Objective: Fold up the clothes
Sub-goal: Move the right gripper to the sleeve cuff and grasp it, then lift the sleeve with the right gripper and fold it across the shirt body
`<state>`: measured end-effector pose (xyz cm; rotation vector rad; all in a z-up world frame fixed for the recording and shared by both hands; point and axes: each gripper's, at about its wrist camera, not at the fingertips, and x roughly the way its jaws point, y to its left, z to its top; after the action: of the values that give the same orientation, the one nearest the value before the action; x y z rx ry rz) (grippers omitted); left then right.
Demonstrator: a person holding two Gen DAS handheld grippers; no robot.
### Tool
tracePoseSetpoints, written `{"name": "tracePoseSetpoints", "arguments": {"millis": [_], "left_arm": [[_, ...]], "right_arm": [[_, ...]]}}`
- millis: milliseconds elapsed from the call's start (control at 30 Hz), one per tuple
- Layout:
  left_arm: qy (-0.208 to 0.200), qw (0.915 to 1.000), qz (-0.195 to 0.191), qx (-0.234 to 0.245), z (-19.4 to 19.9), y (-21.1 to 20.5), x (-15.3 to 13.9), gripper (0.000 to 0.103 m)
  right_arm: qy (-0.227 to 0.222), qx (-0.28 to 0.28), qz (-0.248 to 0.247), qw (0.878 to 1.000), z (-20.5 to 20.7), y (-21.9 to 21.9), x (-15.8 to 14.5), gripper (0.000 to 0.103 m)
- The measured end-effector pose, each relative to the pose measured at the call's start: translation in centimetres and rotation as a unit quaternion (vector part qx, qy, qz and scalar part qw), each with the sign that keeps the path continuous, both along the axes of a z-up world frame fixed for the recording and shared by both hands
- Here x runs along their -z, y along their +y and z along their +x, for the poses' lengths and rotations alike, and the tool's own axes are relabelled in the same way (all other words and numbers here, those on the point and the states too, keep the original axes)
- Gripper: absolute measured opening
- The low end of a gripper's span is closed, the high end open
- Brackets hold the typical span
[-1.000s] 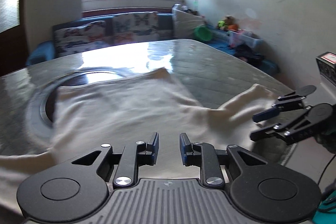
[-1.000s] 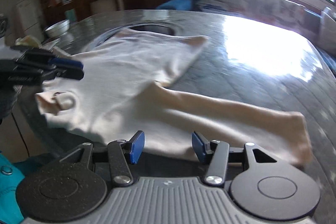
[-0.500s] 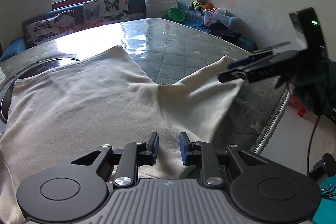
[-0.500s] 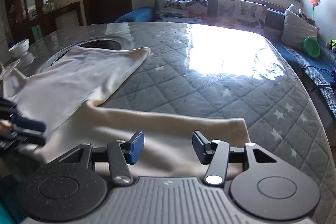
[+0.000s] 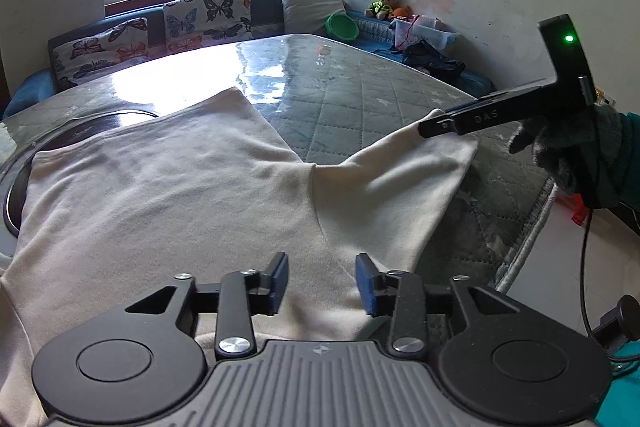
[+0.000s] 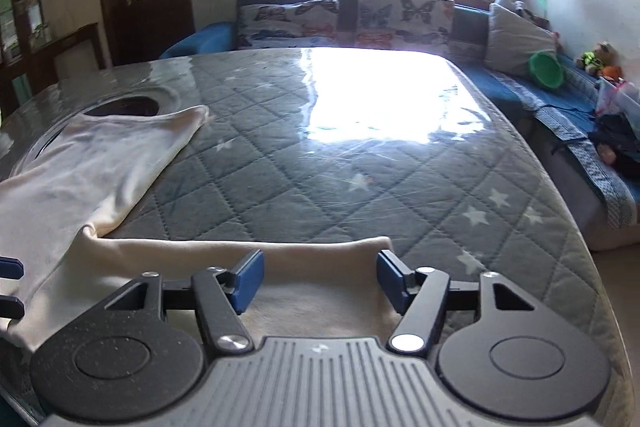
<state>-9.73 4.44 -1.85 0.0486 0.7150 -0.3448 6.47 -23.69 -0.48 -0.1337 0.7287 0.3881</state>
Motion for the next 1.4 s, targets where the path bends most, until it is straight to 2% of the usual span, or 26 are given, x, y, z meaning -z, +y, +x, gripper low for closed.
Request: {"name": "tracePoseSetpoints", "arguments": {"millis": [300,567,633,833,933,967,1000,1167,1400], "left_arm": [[0.001,0.9995,-0.002,-0.032,0.9,0.3,-0.6,0.059],[0.0,0.9999,-0.001,-0.014,0.6,-1.0,-0.6,0.066],[0.0,1.0,-0.001,-0.009,0.6,-1.4,-0.5,0.066],[0.002,1.0,0.001,0.0,0.8,-2.2,-0.4,0.068],[0.0,1.0,0.001,0.003,0.8,-2.3,-0.5,0.069],[-0.001,1.0,0.002,0.003,0.9,-2.4,-0.5,0.07],[-0.002,1.0,0.002,0.004,0.9,-2.4,-0.5,0.07],[-0.005,1.0,0.002,0.008,1.1,-2.6,-0.6,0.071],[-0.004,0.9995,-0.004,0.032,1.2,-3.5,-0.4,0.072]], "right_arm": [[0.006,0.046,0.014,0.999,-1.1,-2.1,0.2,0.076],[0.022,0.079,0.038,0.996,-2.0,-3.6,1.1,0.075],[0.022,0.081,0.041,0.996,-2.2,-3.7,1.2,0.072],[0.021,0.088,0.053,0.994,-2.4,-3.9,1.1,0.053],[0.021,0.093,0.059,0.994,-2.4,-4.1,1.2,0.036],[0.022,0.095,0.062,0.993,-2.4,-4.2,1.2,0.024],[0.021,0.095,0.065,0.993,-2.4,-4.3,1.1,0.02],[0.005,0.09,0.084,0.992,-2.7,-4.4,0.3,0.012],[-0.043,0.058,0.108,0.991,-3.9,-3.7,-3.6,0.009]]}}
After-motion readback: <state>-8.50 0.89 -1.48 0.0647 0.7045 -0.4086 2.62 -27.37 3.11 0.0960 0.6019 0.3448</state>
